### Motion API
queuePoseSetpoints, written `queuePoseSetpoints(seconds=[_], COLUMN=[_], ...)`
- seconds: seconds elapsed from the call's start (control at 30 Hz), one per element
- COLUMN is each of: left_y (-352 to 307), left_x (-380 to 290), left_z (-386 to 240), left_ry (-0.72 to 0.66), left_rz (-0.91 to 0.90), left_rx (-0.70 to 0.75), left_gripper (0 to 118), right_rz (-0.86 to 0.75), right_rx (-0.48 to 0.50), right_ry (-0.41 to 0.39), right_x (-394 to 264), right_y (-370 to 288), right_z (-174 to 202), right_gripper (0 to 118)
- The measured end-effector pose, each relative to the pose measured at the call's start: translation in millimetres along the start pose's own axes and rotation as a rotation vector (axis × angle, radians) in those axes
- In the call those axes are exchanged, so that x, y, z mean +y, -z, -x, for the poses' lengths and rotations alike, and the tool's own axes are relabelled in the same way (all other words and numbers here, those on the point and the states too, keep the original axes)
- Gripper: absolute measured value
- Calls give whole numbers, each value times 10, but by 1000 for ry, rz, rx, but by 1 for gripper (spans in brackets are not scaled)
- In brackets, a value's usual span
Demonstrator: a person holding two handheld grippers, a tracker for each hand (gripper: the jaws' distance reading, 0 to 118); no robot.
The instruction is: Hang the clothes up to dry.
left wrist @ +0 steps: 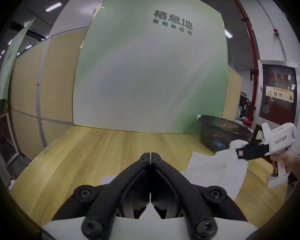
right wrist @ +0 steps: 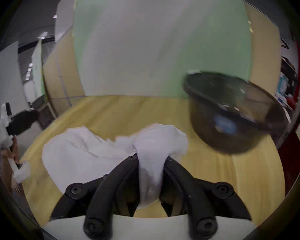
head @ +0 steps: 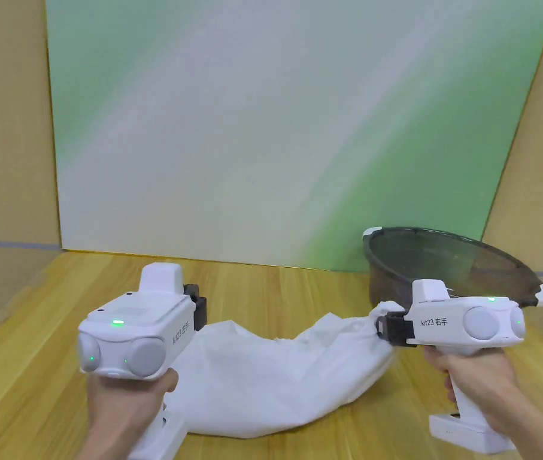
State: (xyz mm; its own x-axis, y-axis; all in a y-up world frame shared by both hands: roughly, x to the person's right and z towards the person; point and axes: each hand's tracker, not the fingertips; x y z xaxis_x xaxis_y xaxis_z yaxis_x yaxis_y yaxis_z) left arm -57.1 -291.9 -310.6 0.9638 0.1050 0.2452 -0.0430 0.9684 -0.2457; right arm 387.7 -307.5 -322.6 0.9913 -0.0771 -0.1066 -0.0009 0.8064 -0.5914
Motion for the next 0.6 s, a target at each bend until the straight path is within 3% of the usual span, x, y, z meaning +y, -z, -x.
queuePoseSetpoints(seconds=[0.07,0.17,0.37,0.4,0.47,0.5,0.53,0.57,0.6], left_y=[71,130,165,152,115,107,94,97,78], left_x=[-24,-41,-39,-38,-35,-42,-52,-46,-23], left_z=[-60,-94,-84,-80,-75,-73,-66,-49,-23], left_ry=[-9,-20,1,1,8,11,13,15,9], left_rz=[24,38,55,53,51,57,57,59,66], left_rx=[-11,-27,-9,-11,-19,-23,-22,-19,-18], left_gripper=[0,0,0,0,0,0,0,0,0], right_rz=[79,93,103,106,102,101,106,127,157], right_rx=[-83,-123,-142,-143,-155,-165,-171,-165,-170], right_ry=[33,93,161,166,157,135,119,111,93], right_x=[-148,-288,-486,-489,-538,-539,-534,-511,-466], right_y=[-46,-63,-263,-258,-315,-304,-279,-289,-329], right_z=[-133,-353,-527,-513,-457,-428,-392,-351,-288], right_gripper=[15,15,18,22,52,78,78,85,102])
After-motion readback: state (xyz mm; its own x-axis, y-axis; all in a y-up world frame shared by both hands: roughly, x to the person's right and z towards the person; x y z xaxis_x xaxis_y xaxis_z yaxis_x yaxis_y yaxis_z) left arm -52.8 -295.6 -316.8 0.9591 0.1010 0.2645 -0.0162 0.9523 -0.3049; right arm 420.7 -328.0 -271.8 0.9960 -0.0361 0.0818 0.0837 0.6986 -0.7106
